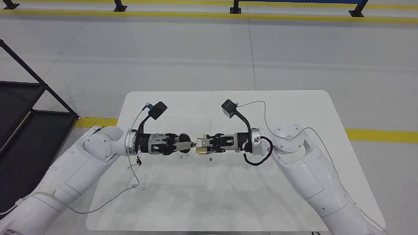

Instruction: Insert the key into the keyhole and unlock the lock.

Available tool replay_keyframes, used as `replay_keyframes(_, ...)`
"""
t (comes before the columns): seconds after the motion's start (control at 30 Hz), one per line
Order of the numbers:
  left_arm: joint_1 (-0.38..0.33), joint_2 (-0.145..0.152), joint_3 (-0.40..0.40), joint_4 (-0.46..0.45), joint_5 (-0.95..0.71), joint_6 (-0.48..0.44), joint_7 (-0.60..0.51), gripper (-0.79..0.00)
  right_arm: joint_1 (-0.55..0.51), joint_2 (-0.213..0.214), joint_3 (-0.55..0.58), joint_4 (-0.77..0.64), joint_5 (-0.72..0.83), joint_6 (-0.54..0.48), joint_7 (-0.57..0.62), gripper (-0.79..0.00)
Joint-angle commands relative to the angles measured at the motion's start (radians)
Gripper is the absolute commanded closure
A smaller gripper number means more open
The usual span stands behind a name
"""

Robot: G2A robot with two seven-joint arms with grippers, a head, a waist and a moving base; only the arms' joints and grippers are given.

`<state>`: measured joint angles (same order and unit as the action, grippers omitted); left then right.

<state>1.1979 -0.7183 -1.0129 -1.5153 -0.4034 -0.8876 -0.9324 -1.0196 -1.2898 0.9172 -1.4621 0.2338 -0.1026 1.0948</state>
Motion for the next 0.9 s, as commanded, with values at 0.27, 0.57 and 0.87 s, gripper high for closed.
replay_keyframes(0.27,-0.001,-0.005,-0.005,-0.005,0.011,-0.001,0.001,0.0,0.0,0.0,0.0,0.0,0.0,0.0,0.0,0.0)
replay_keyframes(0.57,-0.001,-0.012,-0.017,-0.006,0.069,-0.014,0.025,0.0,0.0,0.0,0.0,0.0,0.0,0.0,0.0,0.0)
replay_keyframes(0.87,0.024,-0.016,-0.043,-0.015,0.161,-0.043,0.092,0.0,0.0,0.0,0.0,0.0,0.0,0.0,0.0,0.0)
